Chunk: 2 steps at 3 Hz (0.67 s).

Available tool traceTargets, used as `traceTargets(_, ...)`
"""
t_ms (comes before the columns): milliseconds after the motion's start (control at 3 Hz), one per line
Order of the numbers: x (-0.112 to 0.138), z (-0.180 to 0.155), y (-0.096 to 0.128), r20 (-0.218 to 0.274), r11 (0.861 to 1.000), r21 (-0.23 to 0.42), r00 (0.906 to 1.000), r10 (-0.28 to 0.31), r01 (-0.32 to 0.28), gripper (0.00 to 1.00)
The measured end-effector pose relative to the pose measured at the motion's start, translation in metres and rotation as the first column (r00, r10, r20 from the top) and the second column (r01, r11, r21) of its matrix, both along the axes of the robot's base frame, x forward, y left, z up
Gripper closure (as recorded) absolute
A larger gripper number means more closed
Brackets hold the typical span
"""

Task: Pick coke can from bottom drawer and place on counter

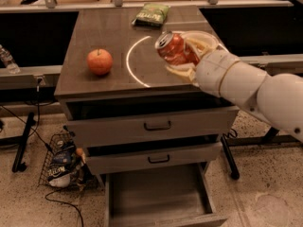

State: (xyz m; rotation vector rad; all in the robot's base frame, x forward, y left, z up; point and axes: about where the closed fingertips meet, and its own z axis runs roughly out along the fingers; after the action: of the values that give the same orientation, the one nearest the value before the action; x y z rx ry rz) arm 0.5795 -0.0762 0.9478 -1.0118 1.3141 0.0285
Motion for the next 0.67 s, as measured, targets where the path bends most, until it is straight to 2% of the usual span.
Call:
traceTargets(333,0.038,0.012,0.028,-0.008,0.992,0.122,0.9990,0.044,-0.043,1.00)
traceTargets(667,0.068,0.001,0.057,-0.060,0.963,0.262,0.9951,0.078,-0.060,1.00)
